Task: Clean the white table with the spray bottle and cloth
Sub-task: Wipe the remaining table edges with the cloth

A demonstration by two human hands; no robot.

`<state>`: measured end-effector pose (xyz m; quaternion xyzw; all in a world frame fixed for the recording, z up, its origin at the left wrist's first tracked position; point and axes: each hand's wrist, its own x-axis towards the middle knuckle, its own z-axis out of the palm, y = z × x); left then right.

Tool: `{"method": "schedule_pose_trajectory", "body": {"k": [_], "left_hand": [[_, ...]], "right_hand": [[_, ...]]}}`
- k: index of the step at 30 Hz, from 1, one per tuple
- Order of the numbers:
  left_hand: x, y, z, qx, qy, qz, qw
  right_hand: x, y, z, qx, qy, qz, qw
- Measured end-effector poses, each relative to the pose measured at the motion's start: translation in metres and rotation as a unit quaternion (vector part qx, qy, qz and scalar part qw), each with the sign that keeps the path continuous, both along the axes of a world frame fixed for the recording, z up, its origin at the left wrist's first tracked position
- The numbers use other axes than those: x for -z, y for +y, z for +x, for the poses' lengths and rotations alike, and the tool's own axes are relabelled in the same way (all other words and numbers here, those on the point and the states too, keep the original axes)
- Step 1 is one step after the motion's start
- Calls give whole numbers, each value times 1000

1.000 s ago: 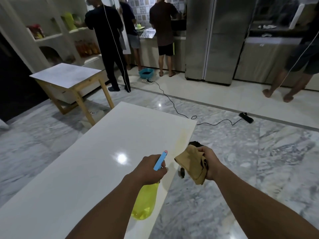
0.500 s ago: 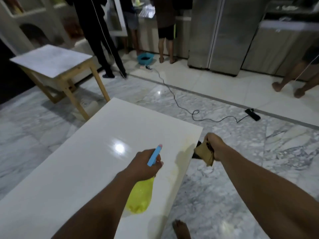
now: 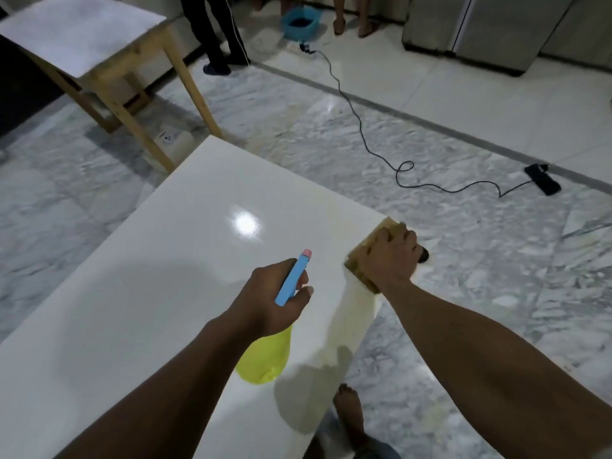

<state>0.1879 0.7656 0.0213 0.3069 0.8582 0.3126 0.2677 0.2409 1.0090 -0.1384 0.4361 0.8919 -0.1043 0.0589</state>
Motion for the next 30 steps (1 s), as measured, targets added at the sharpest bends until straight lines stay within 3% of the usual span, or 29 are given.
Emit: {"method": "schedule_pose_trajectory", "body": {"k": [4, 9, 18, 30], "left_hand": [[13, 6, -2, -6, 8, 10, 1000], [23, 2, 2, -16, 4, 0, 1000], [36, -39, 11, -47, -12, -20, 999], [23, -148, 64, -68, -12, 3, 998]], "right_hand": [[32, 9, 12, -70, 52, 2, 996], [44, 1, -1, -40, 60, -20, 997], [59, -16, 12, -65, 83, 45, 993], [58, -146, 73, -136, 83, 36, 986]]}}
